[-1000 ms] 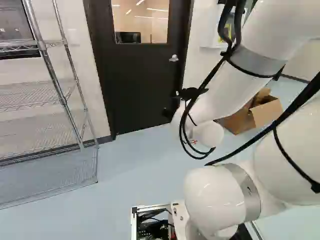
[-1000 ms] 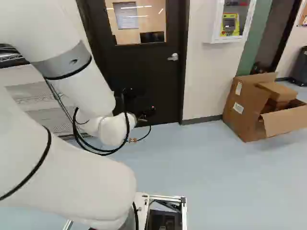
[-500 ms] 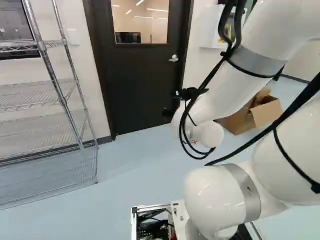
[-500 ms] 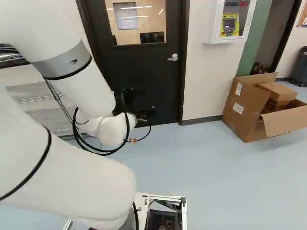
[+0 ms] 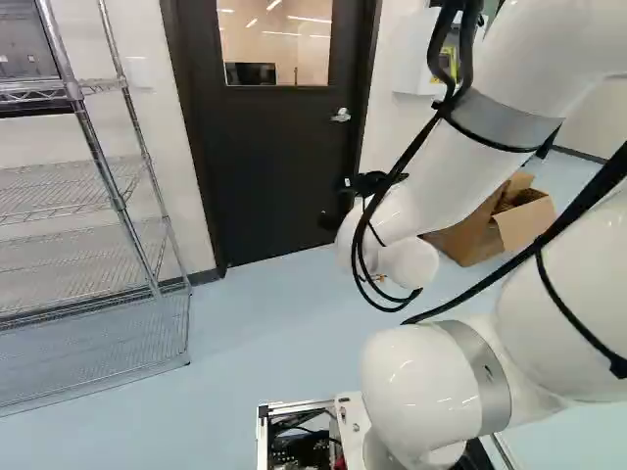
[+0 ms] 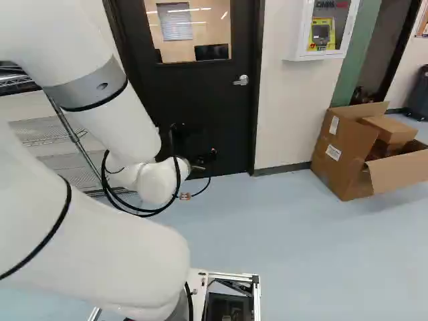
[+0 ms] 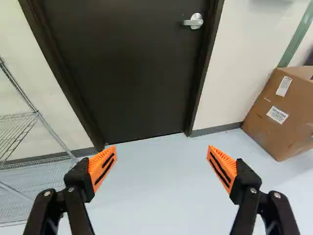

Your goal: Open the door and move inside

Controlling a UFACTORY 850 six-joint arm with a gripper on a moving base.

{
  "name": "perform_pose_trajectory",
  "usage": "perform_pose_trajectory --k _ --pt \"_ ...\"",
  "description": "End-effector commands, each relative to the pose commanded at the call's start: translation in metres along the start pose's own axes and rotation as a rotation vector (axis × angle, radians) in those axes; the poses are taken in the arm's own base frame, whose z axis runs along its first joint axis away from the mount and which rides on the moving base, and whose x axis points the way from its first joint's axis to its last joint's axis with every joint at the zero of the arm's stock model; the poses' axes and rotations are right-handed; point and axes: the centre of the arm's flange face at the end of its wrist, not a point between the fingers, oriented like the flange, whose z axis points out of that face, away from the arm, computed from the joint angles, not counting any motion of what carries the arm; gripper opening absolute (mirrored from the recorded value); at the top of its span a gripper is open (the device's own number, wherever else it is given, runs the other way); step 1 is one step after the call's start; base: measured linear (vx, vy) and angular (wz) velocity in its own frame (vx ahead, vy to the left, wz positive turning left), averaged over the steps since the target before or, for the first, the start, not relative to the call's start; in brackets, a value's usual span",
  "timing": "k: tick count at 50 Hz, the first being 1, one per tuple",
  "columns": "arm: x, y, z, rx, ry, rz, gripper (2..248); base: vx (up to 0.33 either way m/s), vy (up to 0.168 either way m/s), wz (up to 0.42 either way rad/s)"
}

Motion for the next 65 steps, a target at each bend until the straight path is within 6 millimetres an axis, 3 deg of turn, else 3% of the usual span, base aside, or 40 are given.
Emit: perform_pose_trajectory --k 65 --pt "0.0 0.0 0.0 0.0 0.0 0.0 247 0.102 -0.007 -0.006"
